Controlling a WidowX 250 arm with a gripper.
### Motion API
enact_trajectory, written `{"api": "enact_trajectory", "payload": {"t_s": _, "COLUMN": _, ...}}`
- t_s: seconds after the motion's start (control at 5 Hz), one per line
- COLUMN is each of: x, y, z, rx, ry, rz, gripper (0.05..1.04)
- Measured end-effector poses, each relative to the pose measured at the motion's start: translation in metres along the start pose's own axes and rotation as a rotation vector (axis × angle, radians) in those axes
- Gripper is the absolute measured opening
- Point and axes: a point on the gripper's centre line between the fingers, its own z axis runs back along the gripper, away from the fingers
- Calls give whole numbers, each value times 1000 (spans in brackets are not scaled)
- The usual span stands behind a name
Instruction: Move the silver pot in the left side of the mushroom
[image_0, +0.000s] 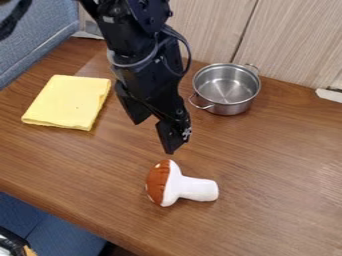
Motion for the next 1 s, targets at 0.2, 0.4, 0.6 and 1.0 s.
{"api": "enact_trajectory", "payload": {"t_s": 0.2, "x": -2, "y": 0, "z": -4, "rx": -2, "ry": 21, "rz": 16, "gripper": 1001}}
{"api": "enact_trajectory", "payload": {"t_s": 0.4, "x": 14, "y": 13, "z": -14, "rx": 36, "ry": 51, "rz": 118, "gripper": 1001}}
{"api": "enact_trajectory", "payload": {"t_s": 0.6, "x": 37, "y": 25, "z": -23, "rx": 53, "ry": 57, "rz": 186, "gripper": 1001}}
{"api": "enact_trajectory", "payload": {"t_s": 1.0, "x": 73, "y": 69, "z": -50, "rx": 64, "ry": 44, "rz": 451, "gripper": 1001}}
